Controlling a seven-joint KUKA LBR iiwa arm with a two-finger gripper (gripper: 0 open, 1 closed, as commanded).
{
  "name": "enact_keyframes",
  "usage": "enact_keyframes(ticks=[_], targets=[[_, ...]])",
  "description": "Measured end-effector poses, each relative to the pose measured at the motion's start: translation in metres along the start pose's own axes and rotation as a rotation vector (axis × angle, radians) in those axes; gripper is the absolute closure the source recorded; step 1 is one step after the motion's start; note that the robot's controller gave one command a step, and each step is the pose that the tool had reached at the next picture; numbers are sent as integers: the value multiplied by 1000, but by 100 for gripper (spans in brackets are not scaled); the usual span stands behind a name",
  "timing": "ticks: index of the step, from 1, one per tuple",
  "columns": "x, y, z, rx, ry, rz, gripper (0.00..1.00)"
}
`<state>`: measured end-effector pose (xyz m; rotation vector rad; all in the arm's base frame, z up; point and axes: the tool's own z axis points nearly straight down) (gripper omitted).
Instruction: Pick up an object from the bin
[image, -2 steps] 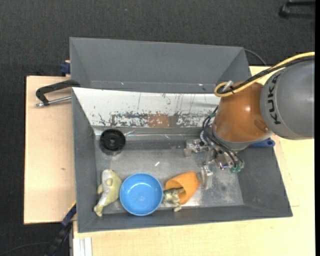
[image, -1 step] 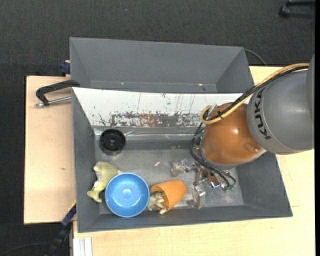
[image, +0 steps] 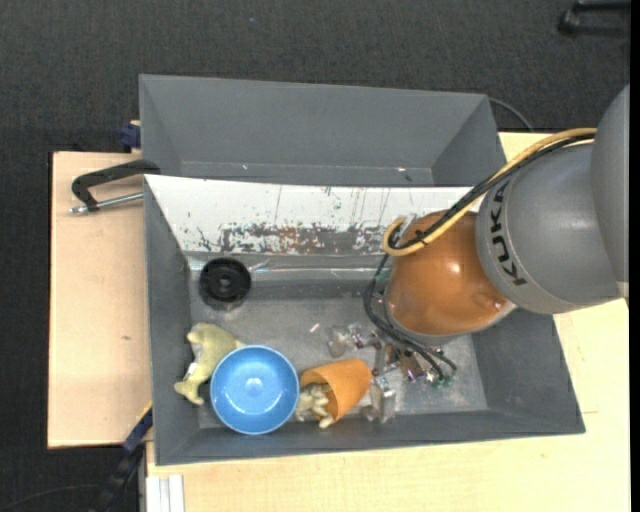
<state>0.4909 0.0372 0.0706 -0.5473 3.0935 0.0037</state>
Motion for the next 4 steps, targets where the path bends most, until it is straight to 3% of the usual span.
enact_keyframes(ticks=[1, 2, 3, 4], targets=[[1, -1, 0, 1, 1, 2, 100], [-14, -21, -128, 6, -14, 35, 100], [-16, -17, -366, 8, -16, -133, 100], [-26, -9, -347, 3, -2, -313, 100]])
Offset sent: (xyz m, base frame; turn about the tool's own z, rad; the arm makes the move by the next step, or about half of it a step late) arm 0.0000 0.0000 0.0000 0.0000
